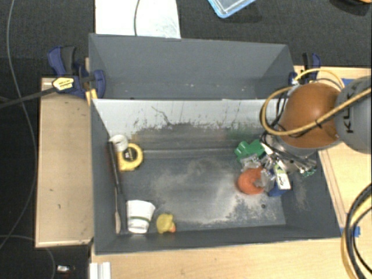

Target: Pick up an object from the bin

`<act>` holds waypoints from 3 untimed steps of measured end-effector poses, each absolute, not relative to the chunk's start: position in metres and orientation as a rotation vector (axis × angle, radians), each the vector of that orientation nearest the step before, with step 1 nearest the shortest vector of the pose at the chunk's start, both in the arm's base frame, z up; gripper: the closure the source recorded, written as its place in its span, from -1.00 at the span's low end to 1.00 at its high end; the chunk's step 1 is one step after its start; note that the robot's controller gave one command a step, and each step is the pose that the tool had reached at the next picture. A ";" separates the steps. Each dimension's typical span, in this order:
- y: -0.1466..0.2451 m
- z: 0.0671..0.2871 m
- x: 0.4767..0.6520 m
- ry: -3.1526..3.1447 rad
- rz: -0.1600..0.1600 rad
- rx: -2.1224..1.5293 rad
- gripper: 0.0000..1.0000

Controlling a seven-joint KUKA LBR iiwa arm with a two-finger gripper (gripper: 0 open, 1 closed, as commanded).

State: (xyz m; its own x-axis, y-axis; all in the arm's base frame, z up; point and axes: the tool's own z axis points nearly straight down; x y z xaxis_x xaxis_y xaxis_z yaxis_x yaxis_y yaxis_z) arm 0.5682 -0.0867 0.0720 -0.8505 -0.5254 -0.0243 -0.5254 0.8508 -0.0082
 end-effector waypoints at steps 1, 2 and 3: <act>-0.087 0.072 0.568 2.998 -0.002 -0.850 1.00; -0.096 0.130 0.568 3.004 0.003 -0.839 1.00; -0.099 0.207 0.565 3.009 0.007 -0.831 1.00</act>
Offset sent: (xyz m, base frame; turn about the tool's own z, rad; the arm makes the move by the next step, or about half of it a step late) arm 0.0037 -0.0302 0.1779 0.0218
